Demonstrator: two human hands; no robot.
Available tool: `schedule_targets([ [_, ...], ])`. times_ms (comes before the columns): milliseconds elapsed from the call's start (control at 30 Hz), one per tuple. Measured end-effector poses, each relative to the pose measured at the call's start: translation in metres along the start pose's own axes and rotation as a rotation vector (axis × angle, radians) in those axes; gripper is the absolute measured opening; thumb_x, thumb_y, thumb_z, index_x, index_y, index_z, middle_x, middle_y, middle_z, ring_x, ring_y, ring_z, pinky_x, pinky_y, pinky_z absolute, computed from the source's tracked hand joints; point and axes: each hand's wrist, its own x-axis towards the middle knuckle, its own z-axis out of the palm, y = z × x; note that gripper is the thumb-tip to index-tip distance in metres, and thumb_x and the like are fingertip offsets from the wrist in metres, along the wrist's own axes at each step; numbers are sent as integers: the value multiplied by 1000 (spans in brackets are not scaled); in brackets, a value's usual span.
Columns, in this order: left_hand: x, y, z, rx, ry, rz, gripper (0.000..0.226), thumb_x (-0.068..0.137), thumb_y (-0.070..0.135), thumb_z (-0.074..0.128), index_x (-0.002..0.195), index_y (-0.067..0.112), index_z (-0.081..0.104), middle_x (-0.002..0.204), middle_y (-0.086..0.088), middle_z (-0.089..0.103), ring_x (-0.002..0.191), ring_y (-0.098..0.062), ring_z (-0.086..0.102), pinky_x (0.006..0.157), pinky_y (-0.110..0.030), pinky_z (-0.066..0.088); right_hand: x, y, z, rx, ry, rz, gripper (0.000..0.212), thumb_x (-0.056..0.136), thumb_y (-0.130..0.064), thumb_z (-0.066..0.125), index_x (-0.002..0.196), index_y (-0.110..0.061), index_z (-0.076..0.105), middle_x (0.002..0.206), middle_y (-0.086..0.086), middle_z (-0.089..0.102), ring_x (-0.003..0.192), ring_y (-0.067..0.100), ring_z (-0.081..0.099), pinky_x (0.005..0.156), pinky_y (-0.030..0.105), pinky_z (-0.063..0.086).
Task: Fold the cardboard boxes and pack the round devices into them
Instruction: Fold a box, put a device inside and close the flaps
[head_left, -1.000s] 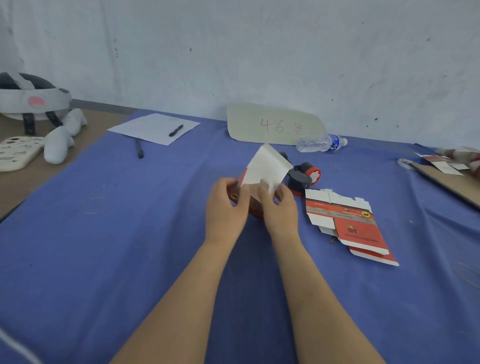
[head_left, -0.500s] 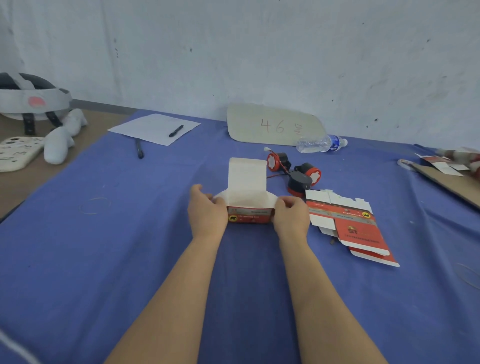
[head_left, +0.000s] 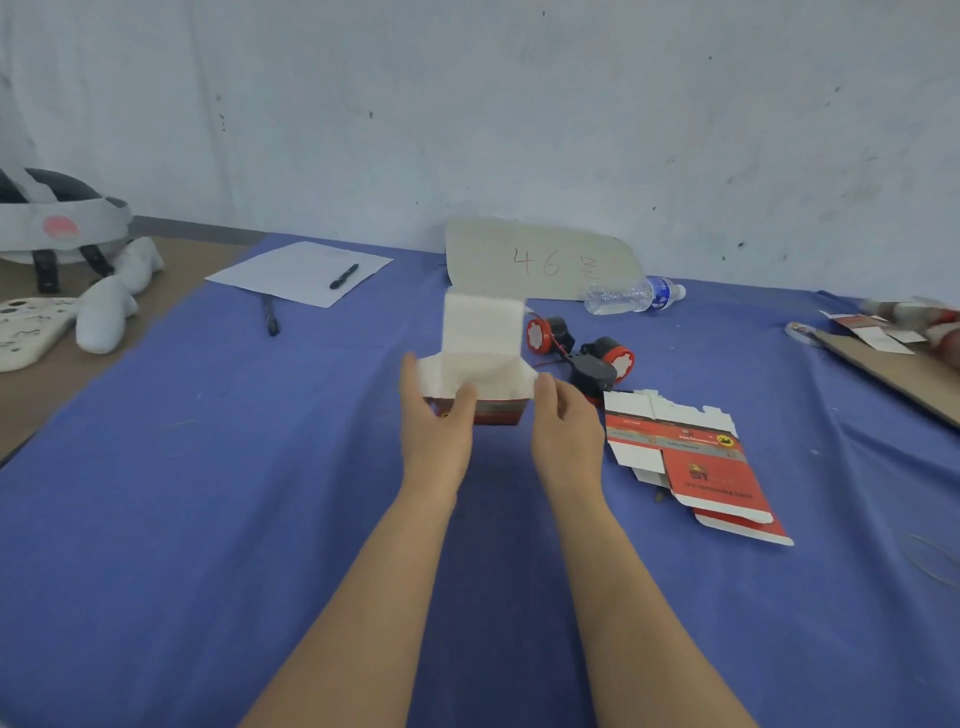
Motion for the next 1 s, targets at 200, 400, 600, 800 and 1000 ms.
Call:
schedule_targets([
  [200,52,40,26,-550,295,-316,60,86,20,69,127,12,26,103,-3,55,69,-5,58,63,-21,52,68,-12,-7,-331,163,-15,43,97,-29,47,137,-13,46,140,14,43,131,29,37,109,41,29],
  [400,94,50,65,-622,131,-323,28,89,20,66,109,5,54,94,-6,62,73,-9,61,67,-18,55,138,-6,-3,-659,-70,280,66,85,-65,46,144,-39,33,159,10,0,144,38,-1,113,57,1],
  [600,127,31,82,-688,117,-390,12,93,11,50,84,13,57,80,-2,61,70,-12,58,67,-20,53,176,12,33,-856,-155,245,63,81,-68,48,133,-33,43,144,12,28,135,41,16,107,60,18],
  [800,135,21,71,-661,191,-343,18,95,13,44,83,16,57,80,-2,62,67,-14,60,48,-20,49,159,6,73,-900,-297,-47,60,83,-65,51,123,-20,51,123,6,42,123,33,31,94,48,41],
  [1000,121,49,43,-629,238,-273,15,95,16,45,88,14,59,82,-1,61,67,-12,59,47,-19,48,101,-22,76,-847,-667,-291,40,87,-42,56,124,-27,55,131,4,42,125,33,29,100,45,36],
])
